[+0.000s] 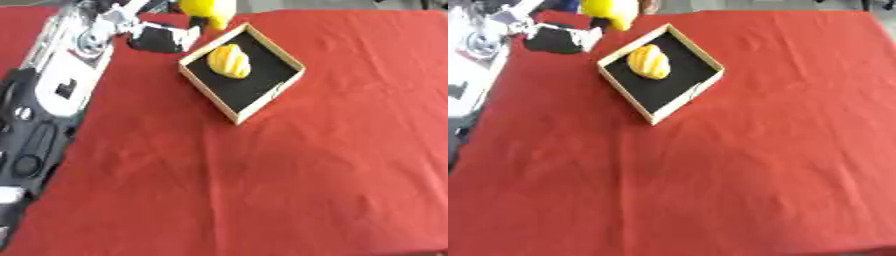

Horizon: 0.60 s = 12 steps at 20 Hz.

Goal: Pick up objects on the table and place them in the box.

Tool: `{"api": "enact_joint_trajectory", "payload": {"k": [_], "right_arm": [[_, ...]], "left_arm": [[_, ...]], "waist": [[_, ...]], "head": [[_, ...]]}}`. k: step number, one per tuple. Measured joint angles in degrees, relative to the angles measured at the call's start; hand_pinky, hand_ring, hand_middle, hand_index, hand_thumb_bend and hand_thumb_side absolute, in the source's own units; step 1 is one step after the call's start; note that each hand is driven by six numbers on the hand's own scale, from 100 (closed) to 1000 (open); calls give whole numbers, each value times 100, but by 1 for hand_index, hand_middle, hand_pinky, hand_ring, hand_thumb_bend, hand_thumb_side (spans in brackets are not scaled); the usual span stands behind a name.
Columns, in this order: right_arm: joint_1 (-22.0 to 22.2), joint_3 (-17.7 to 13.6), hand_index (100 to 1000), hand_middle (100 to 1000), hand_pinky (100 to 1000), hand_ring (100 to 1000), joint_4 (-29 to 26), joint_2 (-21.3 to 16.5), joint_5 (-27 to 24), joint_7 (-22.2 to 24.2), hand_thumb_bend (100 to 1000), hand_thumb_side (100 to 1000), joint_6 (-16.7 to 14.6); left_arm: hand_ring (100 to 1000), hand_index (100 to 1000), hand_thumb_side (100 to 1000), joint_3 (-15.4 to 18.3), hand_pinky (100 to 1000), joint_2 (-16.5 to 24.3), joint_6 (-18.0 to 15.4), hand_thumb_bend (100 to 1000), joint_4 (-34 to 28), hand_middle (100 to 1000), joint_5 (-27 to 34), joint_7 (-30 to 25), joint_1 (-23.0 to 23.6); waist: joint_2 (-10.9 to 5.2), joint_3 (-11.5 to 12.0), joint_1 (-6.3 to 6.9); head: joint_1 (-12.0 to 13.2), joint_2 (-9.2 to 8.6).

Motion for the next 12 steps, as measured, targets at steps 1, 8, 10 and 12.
{"api": "enact_joint_trajectory", "payload": {"k": [1,8,10,12], "right_arm": [[-31,19,774,617,922,849,0,36,-31,25,100,504,6],[-209,96,773,616,926,852,0,258,-182,163,100,511,125],[-211,111,772,615,927,854,0,287,-198,193,100,512,156],[-212,120,772,615,928,855,0,303,-199,216,100,513,181]], "left_arm": [[645,675,222,42,735,-47,-9,100,169,606,-87,11,-27],[675,705,162,343,740,-200,-82,100,1123,628,-836,348,-175],[687,715,154,395,745,-201,-125,100,1326,638,-1121,521,-176],[700,725,158,432,751,-206,-179,100,1495,652,-1369,678,-175]], "waist": [[17,-65,-13],[114,-357,-32],[130,-375,-24],[146,-375,-13]], "head": [[72,-13],[412,-108],[441,-132],[451,-135]]}}
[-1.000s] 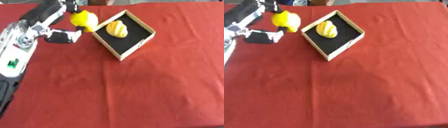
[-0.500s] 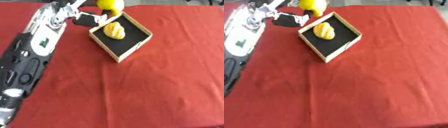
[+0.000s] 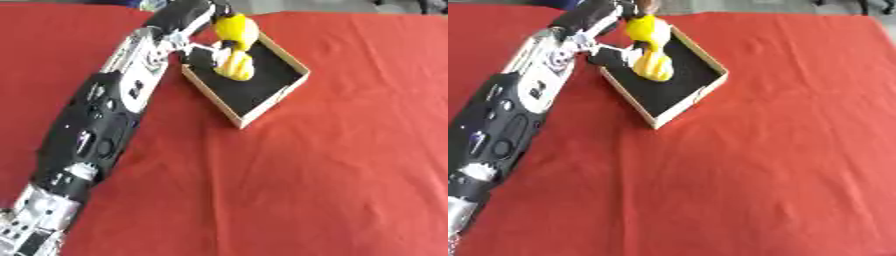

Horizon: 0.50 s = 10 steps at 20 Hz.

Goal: Pick up objects on the table and place them in the box.

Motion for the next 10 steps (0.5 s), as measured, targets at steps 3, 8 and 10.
{"api": "enact_joint_trajectory", "payload": {"k": [3,8,10], "right_arm": [[0,0,771,614,930,856,0,2,0,25,100,513,30],[5,-1,770,613,931,857,0,17,5,41,100,515,64],[5,-1,770,613,931,857,0,35,7,41,100,515,80]], "left_arm": [[732,764,177,19,771,-70,-101,100,163,693,-232,159,29],[836,880,232,-8,861,-149,-331,188,212,799,-334,207,114],[890,921,307,-23,911,-149,-422,327,209,849,-362,165,127]], "waist": [[17,7,7],[32,40,14],[32,52,19]], "head": [[0,-1],[-32,-1],[-54,-1]]}}
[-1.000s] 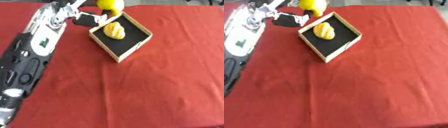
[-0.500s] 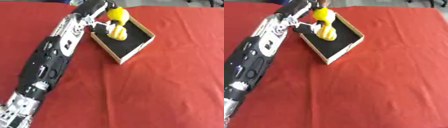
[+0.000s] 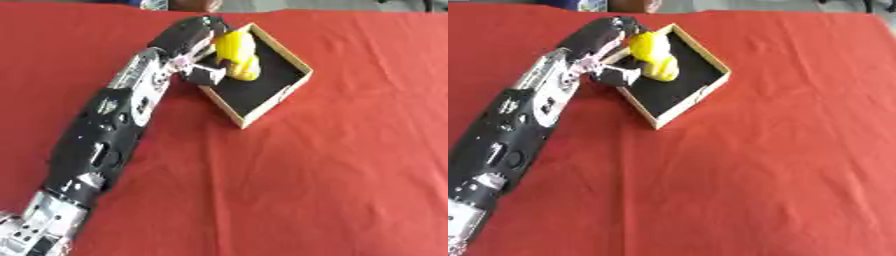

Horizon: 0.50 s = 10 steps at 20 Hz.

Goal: Pick up objects on the table and place them in the box.

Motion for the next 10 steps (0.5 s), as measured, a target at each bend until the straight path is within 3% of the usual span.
{"api": "enact_joint_trajectory", "payload": {"k": [1,2,3,5,10], "right_arm": [[0,0,770,613,931,857,0,6,1,-1,100,514,8],[1,0,770,613,931,857,0,8,1,3,100,514,15],[3,0,770,612,931,858,0,9,2,5,100,514,18],[8,0,769,612,932,858,0,9,4,8,100,513,21],[55,0,769,610,933,858,0,9,24,31,100,513,48]], "left_arm": [[918,934,366,-4,950,0,-36,399,-10,855,-22,-23,5],[925,941,383,-13,959,0,-65,420,-16,860,-43,-46,6],[948,959,455,-22,989,0,-85,460,-30,882,-68,-66,9],[966,974,525,-29,1000,0,-94,468,-94,899,-108,-75,9],[966,975,535,-22,1000,7,-2,464,-300,901,-81,16,10]], "waist": [[0,4,2],[0,8,2],[0,12,3],[0,24,8],[-4,70,18]], "head": [[-12,0],[-19,0],[-25,0],[-47,1],[-113,7]]}}
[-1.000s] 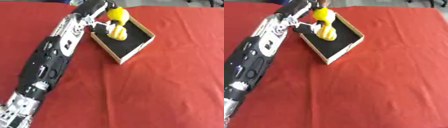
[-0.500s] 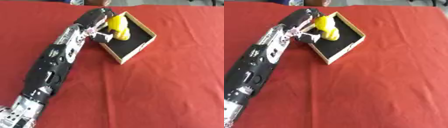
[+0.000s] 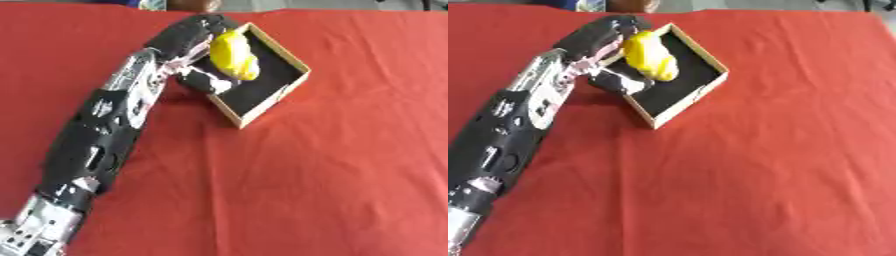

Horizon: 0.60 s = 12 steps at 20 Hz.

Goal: Pick up objects on the table and place them in the box.

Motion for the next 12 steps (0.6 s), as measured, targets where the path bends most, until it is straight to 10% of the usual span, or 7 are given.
{"api": "enact_joint_trajectory", "payload": {"k": [6,12], "right_arm": [[53,0,769,610,931,856,0,-2,24,4,100,513,36],[106,-55,771,613,923,847,0,-118,26,-101,100,515,-34]], "left_arm": [[944,955,484,30,979,89,149,438,-540,879,393,41,0],[882,895,567,75,935,398,396,100,-1786,847,1576,13,396]], "waist": [[-87,99,36],[-149,319,96]], "head": [[-81,43],[-254,102]]}}
